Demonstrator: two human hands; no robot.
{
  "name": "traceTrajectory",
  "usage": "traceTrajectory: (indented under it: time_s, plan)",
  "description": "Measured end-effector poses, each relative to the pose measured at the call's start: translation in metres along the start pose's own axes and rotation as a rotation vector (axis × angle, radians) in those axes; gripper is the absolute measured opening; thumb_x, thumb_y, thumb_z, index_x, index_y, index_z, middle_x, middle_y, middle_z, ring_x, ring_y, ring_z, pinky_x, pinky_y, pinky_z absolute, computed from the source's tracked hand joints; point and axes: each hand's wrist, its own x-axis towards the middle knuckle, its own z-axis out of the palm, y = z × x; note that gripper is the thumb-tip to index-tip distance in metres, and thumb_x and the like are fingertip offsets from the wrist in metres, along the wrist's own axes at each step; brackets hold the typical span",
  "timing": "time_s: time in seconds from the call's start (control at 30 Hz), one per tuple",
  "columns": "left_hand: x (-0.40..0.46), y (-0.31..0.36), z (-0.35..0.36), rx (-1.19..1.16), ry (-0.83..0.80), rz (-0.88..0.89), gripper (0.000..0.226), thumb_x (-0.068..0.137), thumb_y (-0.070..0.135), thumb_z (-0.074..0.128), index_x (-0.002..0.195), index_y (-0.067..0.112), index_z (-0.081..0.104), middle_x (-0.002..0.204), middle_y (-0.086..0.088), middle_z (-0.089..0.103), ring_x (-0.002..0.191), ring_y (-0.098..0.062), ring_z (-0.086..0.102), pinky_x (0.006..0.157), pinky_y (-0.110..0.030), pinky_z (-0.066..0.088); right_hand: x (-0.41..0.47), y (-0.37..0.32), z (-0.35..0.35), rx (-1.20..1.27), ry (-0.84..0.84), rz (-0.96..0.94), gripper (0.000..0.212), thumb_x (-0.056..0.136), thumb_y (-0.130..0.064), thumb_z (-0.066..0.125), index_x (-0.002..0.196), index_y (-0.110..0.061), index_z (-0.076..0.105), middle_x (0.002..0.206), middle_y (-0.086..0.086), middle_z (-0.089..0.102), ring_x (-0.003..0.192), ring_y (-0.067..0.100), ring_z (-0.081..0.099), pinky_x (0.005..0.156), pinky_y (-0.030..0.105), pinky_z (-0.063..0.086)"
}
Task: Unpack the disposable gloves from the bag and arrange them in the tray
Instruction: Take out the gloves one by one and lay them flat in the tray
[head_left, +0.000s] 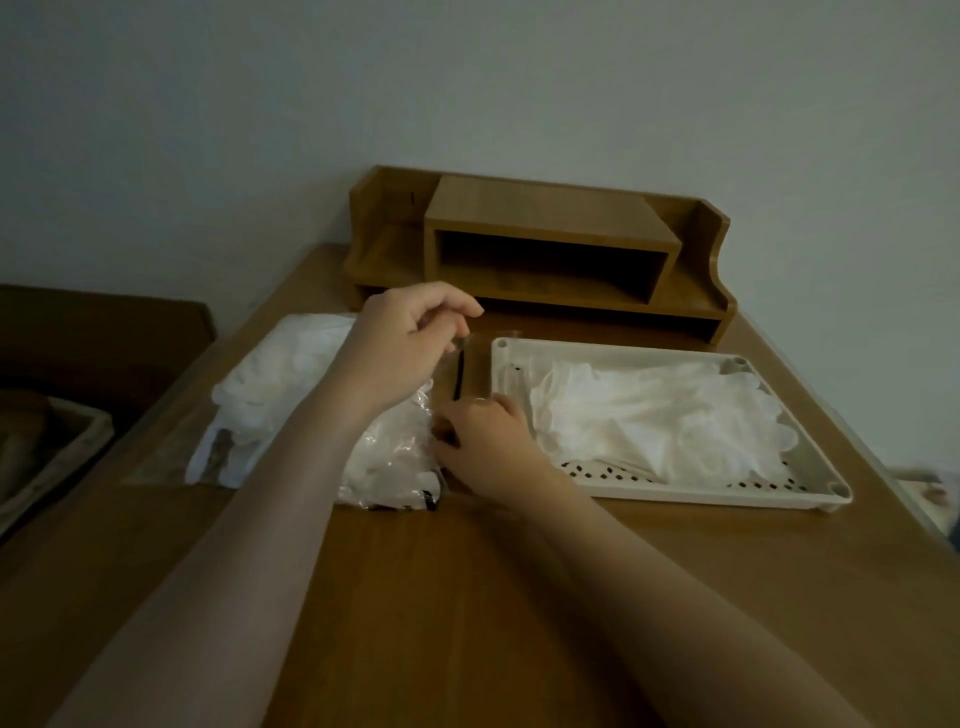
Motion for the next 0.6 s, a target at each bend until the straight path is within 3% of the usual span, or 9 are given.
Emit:
traceTrajectory:
  time_s: [0.1, 0.2, 0.27, 0.33, 0.4, 0.47, 0.53, 0.6]
  plan:
    - [0.0, -0.004, 0.0, -0.005, -0.042, -0.009, 0.028, 0.096, 0.011, 0.045, 0.094, 0.032, 0.064, 0.082, 0.014, 0.063, 0.072, 0.003, 0.059, 0.069, -0.01, 0.044, 0.003, -0.004, 0.003, -0.015, 0.055, 0.085, 0.019, 0.092, -0.034, 0.051, 0.1, -0.019, 0.061, 0.094, 0.0, 0.065, 0.1, 0.022, 0.055, 0.105, 0.035, 0.019]
    - [-0.001, -0.008, 0.002, 0.062, -0.169, -0.028, 0.024, 0.098, 0.018, 0.043, 0.101, 0.032, 0.063, 0.087, 0.017, 0.063, 0.079, 0.006, 0.058, 0.072, -0.012, 0.044, 0.003, -0.004, 0.002, 0.066, 0.056, 0.09, 0.014, 0.092, -0.026, 0.052, 0.097, -0.016, 0.061, 0.091, -0.002, 0.065, 0.095, 0.019, 0.056, 0.104, 0.036, 0.025]
    - [-0.002, -0.011, 0.004, 0.11, -0.26, -0.046, 0.023, 0.099, 0.023, 0.044, 0.108, 0.031, 0.063, 0.095, 0.017, 0.063, 0.089, 0.005, 0.058, 0.074, -0.014, 0.043, 0.001, 0.0, -0.001, 0.276, 0.091, 0.099, 0.013, 0.093, -0.02, 0.051, 0.094, -0.01, 0.06, 0.082, 0.002, 0.064, 0.078, 0.018, 0.059, 0.088, 0.034, 0.042]
    - [-0.002, -0.014, 0.005, 0.179, -0.347, -0.036, 0.022, 0.097, 0.029, 0.048, 0.113, 0.032, 0.063, 0.104, 0.017, 0.062, 0.096, 0.003, 0.056, 0.078, -0.015, 0.043, -0.002, 0.004, -0.013, 0.614, 0.125, 0.168, 0.016, 0.095, -0.018, 0.048, 0.095, -0.006, 0.058, 0.08, 0.01, 0.062, 0.068, 0.018, 0.056, 0.067, 0.032, 0.047]
    - [-0.001, -0.018, 0.005, 0.245, -0.399, -0.002, 0.025, 0.092, 0.038, 0.055, 0.115, 0.034, 0.062, 0.106, 0.017, 0.06, 0.097, 0.001, 0.054, 0.081, -0.019, 0.044, -0.004, 0.011, -0.025, 0.878, 0.182, 0.265, 0.017, 0.095, -0.017, 0.046, 0.094, -0.005, 0.058, 0.085, 0.013, 0.06, 0.075, 0.021, 0.055, 0.069, 0.035, 0.048]
    - [-0.001, -0.021, 0.002, 0.291, -0.404, 0.008, 0.023, 0.085, 0.045, 0.061, 0.107, 0.039, 0.059, 0.098, 0.019, 0.056, 0.089, 0.0, 0.053, 0.074, -0.02, 0.043, -0.006, 0.017, -0.036, 1.07, 0.214, 0.334, 0.016, 0.094, -0.012, 0.042, 0.086, -0.007, 0.056, 0.084, 0.009, 0.057, 0.078, 0.021, 0.054, 0.071, 0.033, 0.047]
    - [0.0, -0.024, 0.002, 0.351, -0.38, 0.032, 0.014, 0.082, 0.043, 0.066, 0.083, 0.037, 0.053, 0.082, 0.016, 0.054, 0.073, -0.004, 0.05, 0.064, -0.022, 0.038, -0.008, 0.022, -0.043, 1.256, 0.228, 0.352, 0.02, 0.094, -0.011, 0.039, 0.086, -0.007, 0.057, 0.081, 0.005, 0.059, 0.076, 0.018, 0.054, 0.066, 0.028, 0.046]
    - [0.0, -0.029, 0.004, 0.426, -0.357, 0.033, 0.028, 0.084, 0.037, 0.066, 0.069, 0.026, 0.045, 0.069, 0.005, 0.05, 0.062, -0.012, 0.046, 0.06, -0.027, 0.035, -0.008, 0.028, -0.05, 1.391, 0.251, 0.303, 0.023, 0.095, -0.013, 0.038, 0.096, -0.002, 0.058, 0.084, 0.008, 0.062, 0.073, 0.018, 0.055, 0.062, 0.026, 0.044]
